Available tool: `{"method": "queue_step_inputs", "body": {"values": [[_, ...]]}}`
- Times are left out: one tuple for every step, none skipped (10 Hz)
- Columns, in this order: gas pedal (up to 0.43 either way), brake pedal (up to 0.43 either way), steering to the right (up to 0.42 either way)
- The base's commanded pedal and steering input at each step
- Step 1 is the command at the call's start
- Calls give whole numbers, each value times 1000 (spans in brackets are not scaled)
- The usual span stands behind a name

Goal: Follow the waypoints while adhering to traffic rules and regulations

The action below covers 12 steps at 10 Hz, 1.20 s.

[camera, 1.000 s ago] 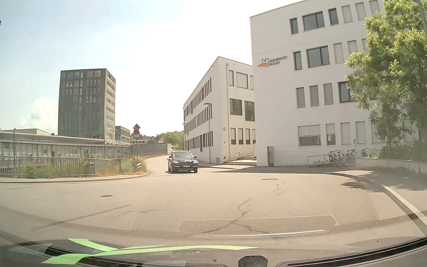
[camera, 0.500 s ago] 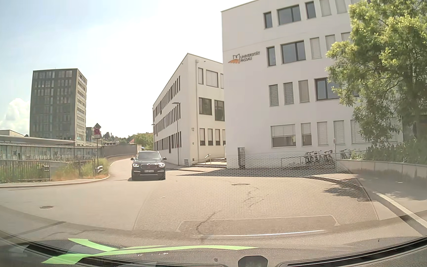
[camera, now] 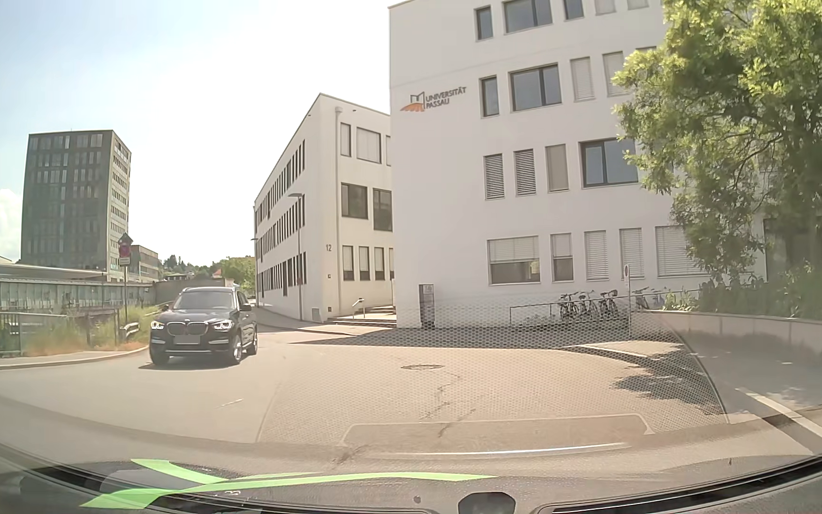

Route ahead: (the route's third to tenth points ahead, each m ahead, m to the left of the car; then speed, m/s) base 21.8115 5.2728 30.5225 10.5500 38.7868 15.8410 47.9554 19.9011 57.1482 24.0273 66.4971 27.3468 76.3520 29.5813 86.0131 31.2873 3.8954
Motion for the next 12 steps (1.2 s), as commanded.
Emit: {"method": "queue_step_inputs", "body": {"values": [[130, 0, 91], [138, 0, 79], [138, 0, 65], [138, 0, 51], [138, 0, 34], [138, 0, 21], [138, 0, 3], [138, 0, -12], [138, 0, -22], [138, 0, -33], [138, 0, -42], [138, 0, -49]]}}
